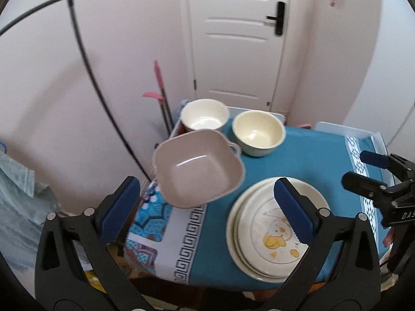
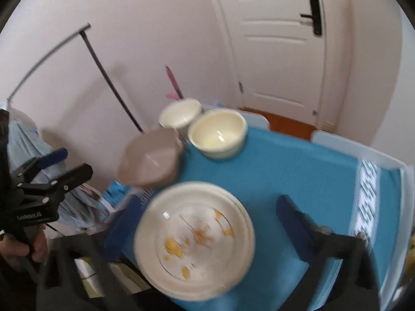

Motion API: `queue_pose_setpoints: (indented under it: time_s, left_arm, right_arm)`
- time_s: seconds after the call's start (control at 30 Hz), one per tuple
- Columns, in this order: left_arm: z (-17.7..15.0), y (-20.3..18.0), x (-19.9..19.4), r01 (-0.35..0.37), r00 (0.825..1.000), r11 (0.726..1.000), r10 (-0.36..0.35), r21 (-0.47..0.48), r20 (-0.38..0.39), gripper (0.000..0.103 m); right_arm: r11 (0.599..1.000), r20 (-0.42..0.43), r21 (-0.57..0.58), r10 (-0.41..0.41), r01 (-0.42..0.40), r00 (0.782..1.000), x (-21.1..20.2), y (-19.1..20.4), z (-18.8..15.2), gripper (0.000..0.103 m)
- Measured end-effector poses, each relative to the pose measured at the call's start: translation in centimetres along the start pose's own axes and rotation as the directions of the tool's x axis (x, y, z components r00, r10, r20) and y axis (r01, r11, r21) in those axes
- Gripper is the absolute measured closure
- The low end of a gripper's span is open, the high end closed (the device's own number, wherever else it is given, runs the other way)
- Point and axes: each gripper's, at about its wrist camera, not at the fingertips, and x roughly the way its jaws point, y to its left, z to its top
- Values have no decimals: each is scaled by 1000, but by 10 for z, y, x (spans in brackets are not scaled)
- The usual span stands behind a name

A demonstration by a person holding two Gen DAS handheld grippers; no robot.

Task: Organize plates and bowls
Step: 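Grasp the rim of the taupe square bowl with both tools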

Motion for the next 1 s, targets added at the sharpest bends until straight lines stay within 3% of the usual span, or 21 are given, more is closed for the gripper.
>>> queue_pose_setpoints:
  time_s: [0.13, 0.3, 0.47, 0.57, 0.63, 0.7, 0.83, 0.97, 1.0]
  left_arm:
    - [3, 27, 16, -2, 999, 998, -1, -66, -39, 0]
    - [0, 63, 56, 32, 991, 989, -50, -141, -125, 0]
    - [-7, 90, 109, 81, 962, 970, -136, -230, -237, 1]
    - [-10, 96, 140, 105, 940, 964, -176, -246, -290, 11]
    - [-11, 95, 156, 116, 928, 963, -192, -242, -319, 27]
    - [-13, 91, 173, 124, 913, 967, -199, -223, -356, 32]
    - [-12, 81, 192, 158, 892, 967, -226, -199, -390, 48]
    - [-11, 77, 208, 170, 878, 969, -231, -176, -419, 62]
    - [-11, 77, 211, 164, 878, 972, -220, -166, -424, 71]
  right_arm:
    - [998, -78, -51, -38, 34, 996, 23, 17, 21, 0]
    - [999, -152, -42, -11, 5, 988, 64, 31, 40, 0]
    - [999, -300, 11, 40, -39, 953, 124, 42, 46, 0]
    - [1000, -334, -7, 25, -29, 942, 149, 45, 44, 2]
    - [999, -355, -6, 28, -32, 934, 163, 45, 43, 14]
    - [999, -382, 7, 43, -44, 923, 177, 44, 42, 31]
    - [997, -424, 46, 80, -67, 902, 198, 43, 38, 44]
    - [995, -438, 68, 90, -67, 894, 207, 44, 33, 68]
    - [995, -440, 70, 89, -65, 894, 208, 44, 32, 72]
